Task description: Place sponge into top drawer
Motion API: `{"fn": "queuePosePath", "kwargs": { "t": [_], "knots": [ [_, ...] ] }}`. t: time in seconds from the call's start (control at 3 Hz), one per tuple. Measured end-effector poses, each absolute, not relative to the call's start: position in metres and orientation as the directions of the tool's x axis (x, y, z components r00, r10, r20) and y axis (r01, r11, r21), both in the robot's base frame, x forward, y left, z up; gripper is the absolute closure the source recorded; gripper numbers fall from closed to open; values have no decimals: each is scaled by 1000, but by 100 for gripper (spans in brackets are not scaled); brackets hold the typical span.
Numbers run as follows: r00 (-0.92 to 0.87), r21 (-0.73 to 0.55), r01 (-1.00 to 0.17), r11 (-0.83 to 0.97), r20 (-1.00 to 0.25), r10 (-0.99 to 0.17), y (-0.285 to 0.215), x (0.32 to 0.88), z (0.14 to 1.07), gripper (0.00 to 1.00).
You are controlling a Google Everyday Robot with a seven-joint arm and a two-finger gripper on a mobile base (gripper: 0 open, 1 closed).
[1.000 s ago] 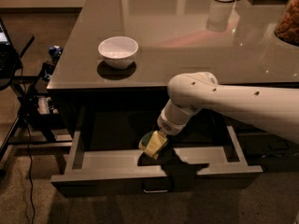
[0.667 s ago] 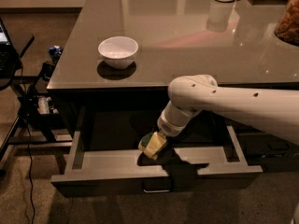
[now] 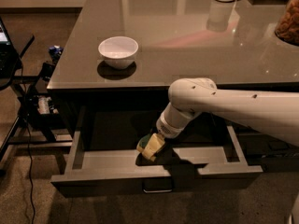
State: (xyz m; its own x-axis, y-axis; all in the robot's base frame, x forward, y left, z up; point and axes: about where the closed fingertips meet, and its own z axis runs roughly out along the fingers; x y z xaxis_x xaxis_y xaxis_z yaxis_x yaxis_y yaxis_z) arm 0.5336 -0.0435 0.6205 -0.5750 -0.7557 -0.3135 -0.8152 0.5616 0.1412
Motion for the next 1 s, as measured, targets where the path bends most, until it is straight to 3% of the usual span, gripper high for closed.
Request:
{"fn": "queuePosePath", "kwargs": {
  "t": [1.0],
  "knots": [
    [-575,141,-815,562,-313,-756,-43,534,620,12]
  ]
}}
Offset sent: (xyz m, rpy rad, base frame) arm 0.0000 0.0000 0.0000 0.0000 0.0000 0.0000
